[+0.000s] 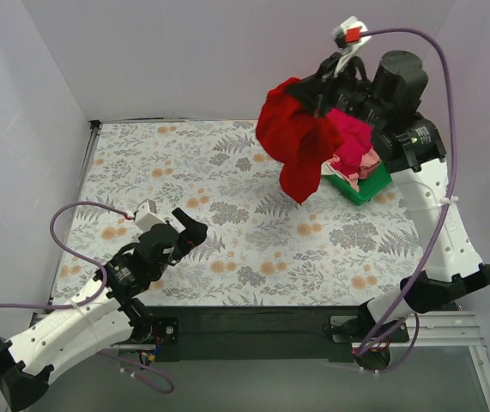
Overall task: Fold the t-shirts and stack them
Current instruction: Move the tshirt to the center of the board, then flatten the tshirt out
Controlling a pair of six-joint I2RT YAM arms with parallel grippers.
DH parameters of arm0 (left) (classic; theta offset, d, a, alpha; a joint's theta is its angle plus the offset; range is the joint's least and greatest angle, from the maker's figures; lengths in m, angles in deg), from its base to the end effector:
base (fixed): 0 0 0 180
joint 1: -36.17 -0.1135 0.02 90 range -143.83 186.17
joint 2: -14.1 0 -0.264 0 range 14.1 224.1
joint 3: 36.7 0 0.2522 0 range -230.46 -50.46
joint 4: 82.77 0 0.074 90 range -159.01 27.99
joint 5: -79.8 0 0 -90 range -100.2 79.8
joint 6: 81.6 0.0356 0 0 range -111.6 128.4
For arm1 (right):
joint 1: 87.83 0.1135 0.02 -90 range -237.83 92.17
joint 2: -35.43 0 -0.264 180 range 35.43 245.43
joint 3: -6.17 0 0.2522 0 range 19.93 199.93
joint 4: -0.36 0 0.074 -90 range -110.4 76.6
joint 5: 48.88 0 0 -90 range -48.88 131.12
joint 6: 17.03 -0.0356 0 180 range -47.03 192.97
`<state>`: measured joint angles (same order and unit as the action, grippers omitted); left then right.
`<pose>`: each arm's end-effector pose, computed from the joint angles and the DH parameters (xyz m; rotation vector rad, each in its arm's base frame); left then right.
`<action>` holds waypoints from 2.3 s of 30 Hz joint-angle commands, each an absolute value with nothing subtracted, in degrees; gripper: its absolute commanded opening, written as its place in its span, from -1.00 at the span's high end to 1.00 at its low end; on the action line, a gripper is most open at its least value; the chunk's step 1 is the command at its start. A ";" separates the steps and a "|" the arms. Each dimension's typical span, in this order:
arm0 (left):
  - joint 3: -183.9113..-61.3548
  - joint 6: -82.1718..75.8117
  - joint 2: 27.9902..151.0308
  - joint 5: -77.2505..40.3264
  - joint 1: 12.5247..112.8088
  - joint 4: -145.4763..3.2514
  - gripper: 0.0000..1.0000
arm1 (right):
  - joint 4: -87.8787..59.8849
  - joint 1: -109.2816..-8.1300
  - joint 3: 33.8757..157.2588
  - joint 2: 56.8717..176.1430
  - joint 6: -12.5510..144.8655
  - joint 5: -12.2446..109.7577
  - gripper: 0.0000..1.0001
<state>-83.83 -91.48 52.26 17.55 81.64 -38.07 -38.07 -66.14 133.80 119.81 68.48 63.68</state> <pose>0.1150 -0.0933 0.2543 -1.2840 1.8738 -0.9368 0.2592 0.1178 0.5580 -0.5439 1.4286 0.6583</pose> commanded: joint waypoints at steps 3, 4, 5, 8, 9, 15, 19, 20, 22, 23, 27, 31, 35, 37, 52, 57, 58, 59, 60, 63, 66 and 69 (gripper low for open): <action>-85.09 -96.00 50.76 19.42 81.34 -31.58 -0.96 | -35.64 -55.32 139.03 119.62 66.83 68.10 0.97; -85.44 -96.71 50.49 19.42 81.34 -30.78 -0.96 | -35.38 -55.05 137.55 119.89 66.04 67.23 0.97; -85.62 -97.41 50.32 19.51 81.34 -29.91 -0.96 | -35.03 -54.96 135.70 119.80 65.25 64.52 0.97; -85.71 -101.02 49.70 20.65 81.34 -25.86 -0.96 | -34.23 -54.96 125.70 118.49 62.17 55.15 0.97; -85.71 -101.81 49.70 20.91 81.34 -24.81 -0.96 | -34.06 -55.05 122.71 117.87 61.55 52.05 0.97; -85.18 -107.79 51.10 21.18 81.34 -16.99 -0.96 | -29.84 -59.17 87.82 112.07 53.74 31.98 0.35; -86.06 -108.50 52.86 20.39 81.34 -15.40 -0.96 | -32.98 -64.54 78.21 112.33 49.42 30.75 -0.56; -86.84 -108.41 53.47 19.60 81.34 -14.87 -0.96 | -35.52 -64.72 77.51 111.90 49.42 28.74 -0.78; -86.68 -108.93 53.92 19.42 81.34 -14.43 -0.96 | -36.17 -64.72 75.05 108.83 50.46 28.46 -0.81; -85.63 -109.54 53.92 19.42 81.34 -14.52 -0.96 | -35.82 -64.80 74.26 107.34 51.08 29.50 -0.81; -83.69 -111.04 53.83 18.80 81.34 -16.18 -0.97 | -31.70 -63.67 69.51 97.25 53.98 35.21 -0.97; -82.72 -112.45 55.23 19.24 81.34 -16.18 -0.96 | -26.68 -56.48 63.02 92.56 55.92 40.50 -0.97; -82.54 -114.03 56.55 19.94 81.08 -15.57 -0.96 | -23.17 -40.88 61.33 93.69 55.30 37.97 -0.97; -82.72 -114.12 56.29 19.95 80.90 -15.83 -0.96 | -20.80 -33.82 61.68 96.94 55.66 34.46 -0.97; -84.22 -113.86 56.29 21.97 78.53 -12.49 -0.96 | -20.08 -13.04 83.03 132.71 55.74 28.20 -0.89; -83.95 -112.71 57.61 19.25 78.44 -13.90 -0.96 | -20.96 -13.04 84.01 137.28 54.87 27.23 -0.72; -83.86 -112.71 57.61 18.89 78.53 -14.08 -0.96 | -21.31 -13.04 84.01 137.81 54.17 27.49 -0.67; -83.78 -112.54 57.35 18.80 78.44 -14.25 -0.96 | -21.57 -13.04 84.01 138.34 53.82 28.10 -0.64; -83.77 -112.54 57.35 18.72 78.53 -14.51 -0.96 | -21.75 -13.04 83.83 139.48 53.38 28.28 -0.55; -83.51 -112.19 57.08 18.54 78.53 -14.95 -0.96 | -23.41 -13.04 83.57 141.24 51.44 29.25 -0.40; -83.34 -112.36 57.52 18.63 78.44 -14.69 -0.96 | -26.05 -12.95 82.95 141.86 48.90 28.29 -0.01; -83.33 -112.62 58.31 18.63 78.53 -14.78 -0.96 | -28.68 -12.95 82.34 141.43 46.53 25.22 0.49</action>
<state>-83.09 -105.66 57.74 18.25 78.71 -14.22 -22.90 -13.36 82.83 139.91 51.06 27.03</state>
